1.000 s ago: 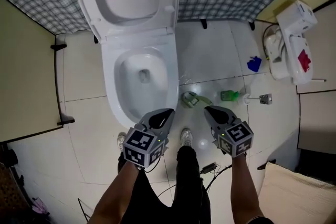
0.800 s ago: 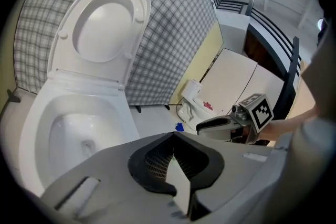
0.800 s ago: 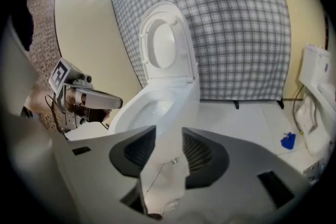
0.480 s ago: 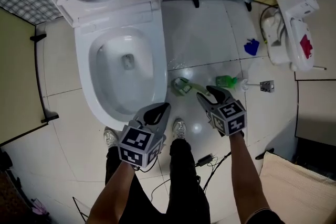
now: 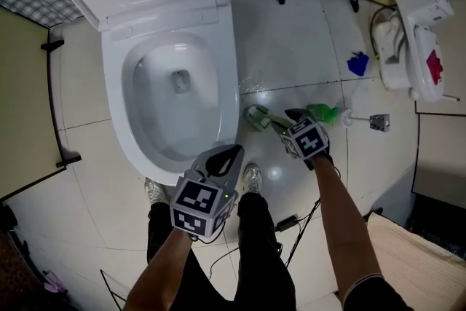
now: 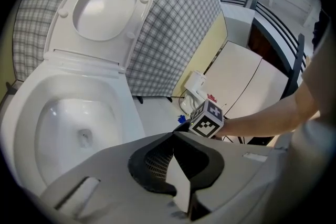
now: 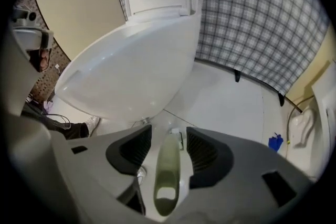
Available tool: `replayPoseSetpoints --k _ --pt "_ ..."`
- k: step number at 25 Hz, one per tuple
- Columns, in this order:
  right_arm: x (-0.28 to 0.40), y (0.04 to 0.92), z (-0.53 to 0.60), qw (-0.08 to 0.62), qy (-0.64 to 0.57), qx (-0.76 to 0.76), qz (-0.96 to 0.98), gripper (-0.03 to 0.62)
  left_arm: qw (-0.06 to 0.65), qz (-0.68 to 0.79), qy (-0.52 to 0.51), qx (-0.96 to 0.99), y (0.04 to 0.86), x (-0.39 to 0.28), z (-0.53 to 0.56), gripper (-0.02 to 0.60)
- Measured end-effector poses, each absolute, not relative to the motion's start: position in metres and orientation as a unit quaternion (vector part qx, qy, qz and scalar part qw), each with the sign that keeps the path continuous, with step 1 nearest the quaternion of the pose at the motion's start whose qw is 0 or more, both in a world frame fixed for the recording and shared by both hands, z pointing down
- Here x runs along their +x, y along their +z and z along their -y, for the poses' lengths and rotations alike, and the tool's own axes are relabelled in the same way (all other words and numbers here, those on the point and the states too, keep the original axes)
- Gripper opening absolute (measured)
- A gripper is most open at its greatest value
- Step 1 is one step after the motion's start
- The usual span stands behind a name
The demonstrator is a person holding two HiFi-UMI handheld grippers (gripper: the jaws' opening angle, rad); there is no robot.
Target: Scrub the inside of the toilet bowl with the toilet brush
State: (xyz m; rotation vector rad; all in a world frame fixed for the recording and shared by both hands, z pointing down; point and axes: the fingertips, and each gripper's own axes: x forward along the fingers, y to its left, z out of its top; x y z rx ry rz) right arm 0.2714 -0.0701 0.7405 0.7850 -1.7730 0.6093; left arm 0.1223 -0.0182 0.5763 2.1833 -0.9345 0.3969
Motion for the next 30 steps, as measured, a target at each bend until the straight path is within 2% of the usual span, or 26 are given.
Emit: replayPoseSetpoints --k 5,8,9,14,15,18,19,20,27,30 --pt "0.273 0.767 0.063 0.555 0.270 0.300 0.727 0.225 0.369 0.364 0.153 0.841 0.584 0.122 0.018 0.006" --pt "0.275 0.775 0.061 0.563 0.266 0.295 0.725 0.154 0.371 0.365 0.151 0.840 0.586 0.121 0.020 0.006" --pt "0.275 0.776 0.061 0.566 0.263 0.296 0.723 0.107 0.371 0.365 0.150 0.841 0.586 0.121 0.021 0.006" --pt "0.274 0.776 0.060 0.562 0.265 0.304 0.722 0.108 0.371 0.362 0.146 0.843 0.583 0.123 0.024 0.006" --pt "0.276 0.775 0.062 0.560 0.266 0.308 0.722 0.143 0.371 0.360 0.145 0.844 0.582 0.124 0.024 0.006" --pt "0.280 0.776 0.062 0.562 0.266 0.306 0.721 0.146 0.372 0.356 0.144 0.845 0.581 0.126 0.021 0.006" --pt "0.279 0.777 0.061 0.563 0.268 0.303 0.721 0.178 0.374 0.355 0.144 0.844 0.582 0.126 0.020 0.006" --pt "0.279 0.778 0.059 0.564 0.271 0.301 0.720 0.183 0.375 0.355 0.144 0.844 0.583 0.127 0.019 0.006" --pt "0.287 0.782 0.057 0.582 0.273 0.296 0.707 0.181 0.375 0.357 0.142 0.843 0.583 0.127 0.020 0.006" --pt "0.284 0.781 0.051 0.590 0.269 0.282 0.707 0.115 0.375 0.357 0.142 0.844 0.582 0.128 0.019 0.006"
